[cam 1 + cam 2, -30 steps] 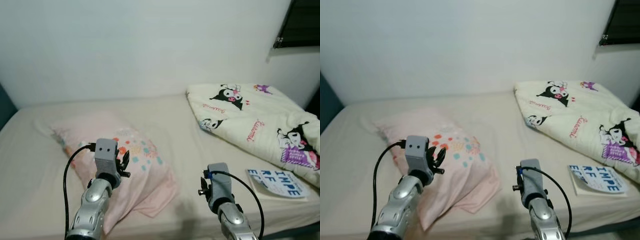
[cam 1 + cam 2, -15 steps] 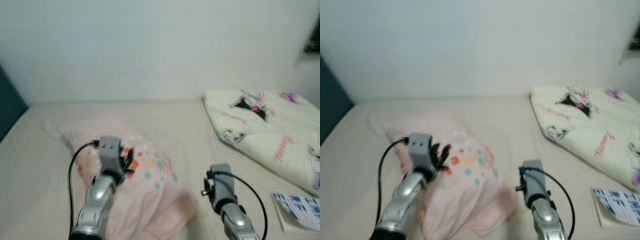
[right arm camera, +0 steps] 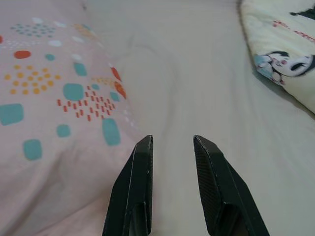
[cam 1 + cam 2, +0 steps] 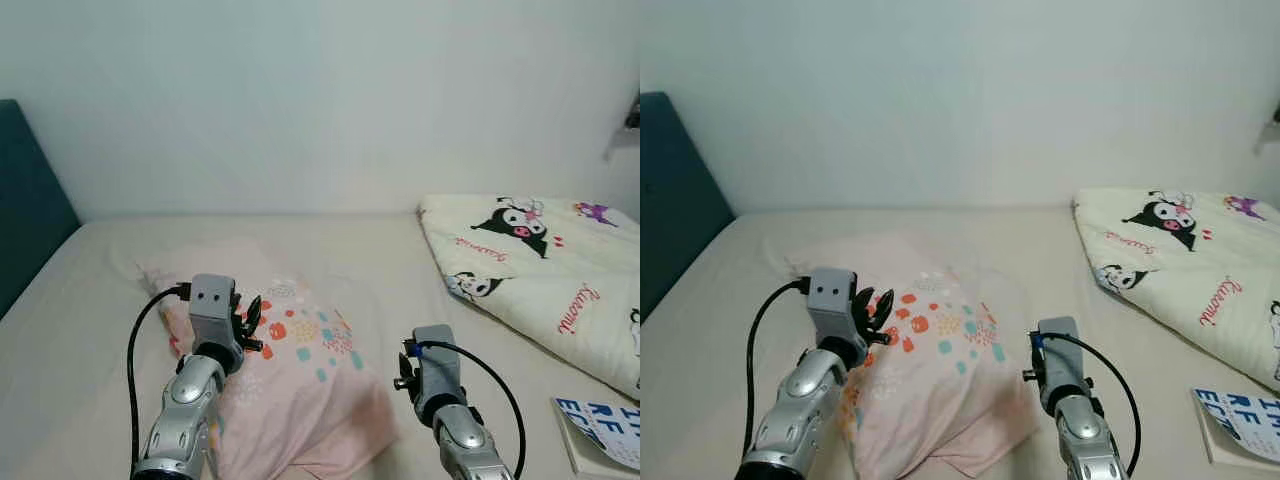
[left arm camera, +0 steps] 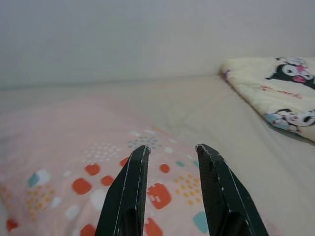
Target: Clean up the room
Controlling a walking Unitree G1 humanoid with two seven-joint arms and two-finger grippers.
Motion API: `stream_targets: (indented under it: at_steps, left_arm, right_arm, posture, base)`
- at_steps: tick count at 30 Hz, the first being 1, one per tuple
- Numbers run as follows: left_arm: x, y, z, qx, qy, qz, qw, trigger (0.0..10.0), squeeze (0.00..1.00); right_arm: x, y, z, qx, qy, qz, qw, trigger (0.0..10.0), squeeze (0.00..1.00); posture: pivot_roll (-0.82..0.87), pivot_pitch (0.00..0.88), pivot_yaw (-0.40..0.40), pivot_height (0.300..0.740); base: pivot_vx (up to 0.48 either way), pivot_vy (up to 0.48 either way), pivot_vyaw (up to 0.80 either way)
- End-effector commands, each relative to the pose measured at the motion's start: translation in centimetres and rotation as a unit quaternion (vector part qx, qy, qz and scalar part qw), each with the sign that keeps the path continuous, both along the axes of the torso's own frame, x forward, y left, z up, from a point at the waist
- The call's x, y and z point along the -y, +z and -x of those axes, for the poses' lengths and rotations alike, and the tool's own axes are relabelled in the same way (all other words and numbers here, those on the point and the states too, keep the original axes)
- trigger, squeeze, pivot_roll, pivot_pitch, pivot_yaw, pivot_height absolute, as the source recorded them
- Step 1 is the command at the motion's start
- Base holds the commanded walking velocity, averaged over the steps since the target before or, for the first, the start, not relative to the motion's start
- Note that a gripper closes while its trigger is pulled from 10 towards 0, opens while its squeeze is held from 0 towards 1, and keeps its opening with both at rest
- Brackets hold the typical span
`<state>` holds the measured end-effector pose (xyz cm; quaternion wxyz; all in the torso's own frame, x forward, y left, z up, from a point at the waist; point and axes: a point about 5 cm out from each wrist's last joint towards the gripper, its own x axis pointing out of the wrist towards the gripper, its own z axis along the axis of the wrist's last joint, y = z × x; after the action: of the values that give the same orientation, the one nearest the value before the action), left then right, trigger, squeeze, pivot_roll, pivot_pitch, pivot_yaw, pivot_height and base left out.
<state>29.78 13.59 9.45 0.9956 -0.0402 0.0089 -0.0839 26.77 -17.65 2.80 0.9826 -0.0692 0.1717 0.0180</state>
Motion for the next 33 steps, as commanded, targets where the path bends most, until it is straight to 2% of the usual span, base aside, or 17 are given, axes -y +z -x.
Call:
stream_targets:
  at_steps: [1, 17, 20, 31, 33]
  left_arm:
    - [-0.21, -0.15, 0.06, -0.006, 0.0, 0.001, 1.0, 10.0, 0.0]
    - [-0.31, -0.12, 0.1, -0.007, -0.004, 0.001, 1.0, 10.0, 0.0]
    - [-0.3, -0.06, 0.19, -0.008, -0.009, 0.003, 1.0, 10.0, 0.0]
    - [-0.05, 0.15, 0.32, -0.003, -0.013, -0.003, 1.0, 10.0, 0.0]
    - [0.12, 0.12, 0.38, -0.005, -0.016, 0.003, 1.0, 10.0, 0.0]
  right_arm:
    - [-0.11, -0.43, 0.26, -0.008, -0.003, -0.005, 1.0, 10.0, 0.0]
    - [-0.2, -0.55, 0.34, -0.011, -0.004, -0.007, 1.0, 10.0, 0.0]
    - [-0.26, -0.6, 0.39, -0.012, -0.003, -0.007, 1.0, 10.0, 0.0]
    - [-0.39, -0.67, 0.42, -0.012, -0.005, -0.01, 1.0, 10.0, 0.0]
    - [-0.39, -0.66, 0.38, -0.012, -0.005, -0.011, 1.0, 10.0, 0.0]
  posture:
    - [0.02, 0.001, 0.034, 0.74]
    - [0.02, 0.004, 0.035, 0.74]
    - [0.02, 0.004, 0.035, 0.74]
    - [0.03, 0.0, 0.039, 0.74]
    - [0.03, 0.0, 0.04, 0.74]
  base:
    - [0.0, 0.476, 0.0]
    - [0.0, 0.461, 0.0]
    - [0.0, 0.0, 0.0]
    - [0.0, -0.48, 0.0]
    - [0.0, 0.0, 0.0]
